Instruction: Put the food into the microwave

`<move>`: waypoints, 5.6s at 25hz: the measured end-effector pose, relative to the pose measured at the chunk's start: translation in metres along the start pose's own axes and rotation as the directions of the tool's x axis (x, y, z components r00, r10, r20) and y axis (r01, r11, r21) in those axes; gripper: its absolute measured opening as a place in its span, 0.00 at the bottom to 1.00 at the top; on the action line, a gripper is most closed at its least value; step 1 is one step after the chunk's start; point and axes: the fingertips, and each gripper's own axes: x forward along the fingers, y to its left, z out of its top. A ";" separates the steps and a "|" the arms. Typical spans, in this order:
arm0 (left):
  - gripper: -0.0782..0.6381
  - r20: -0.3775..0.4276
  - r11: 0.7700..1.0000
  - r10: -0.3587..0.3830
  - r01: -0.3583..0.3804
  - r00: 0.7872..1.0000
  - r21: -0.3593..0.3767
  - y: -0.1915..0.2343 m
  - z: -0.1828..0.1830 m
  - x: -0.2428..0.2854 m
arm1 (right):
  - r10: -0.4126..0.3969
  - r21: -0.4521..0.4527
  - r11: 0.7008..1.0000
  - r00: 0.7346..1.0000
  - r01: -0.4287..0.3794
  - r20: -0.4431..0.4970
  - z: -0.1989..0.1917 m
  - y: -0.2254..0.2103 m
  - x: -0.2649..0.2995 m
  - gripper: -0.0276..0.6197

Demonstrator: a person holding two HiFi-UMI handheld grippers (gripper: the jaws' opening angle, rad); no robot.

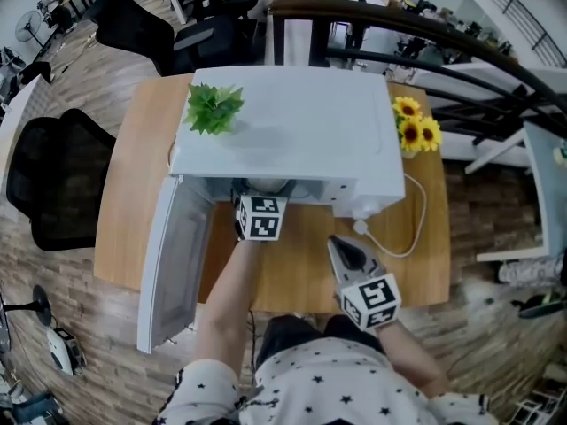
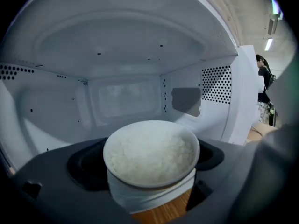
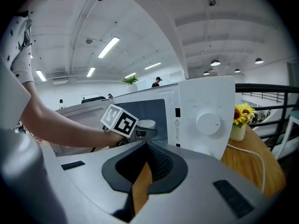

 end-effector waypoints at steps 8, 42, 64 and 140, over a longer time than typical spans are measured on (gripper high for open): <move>0.83 -0.019 1.000 0.003 -0.002 1.000 0.013 0.005 -0.004 0.015 | -0.002 0.011 1.000 1.000 0.002 0.006 0.002 -0.004 0.005 0.05; 0.83 -0.006 0.998 0.047 -0.047 0.999 -0.039 0.001 -0.007 -0.024 | 0.037 0.007 0.999 0.999 -0.037 0.024 0.004 0.010 -0.002 0.05; 0.80 0.073 0.973 0.168 -0.154 0.983 -0.173 -0.075 -0.031 -0.177 | 0.130 -0.058 0.990 0.989 -0.127 0.065 -0.004 0.040 -0.080 0.05; 0.12 0.149 0.911 0.352 -0.301 0.924 -0.281 -0.269 -0.117 -0.450 | 0.192 -0.119 0.977 0.968 -0.174 0.162 -0.100 0.066 -0.295 0.05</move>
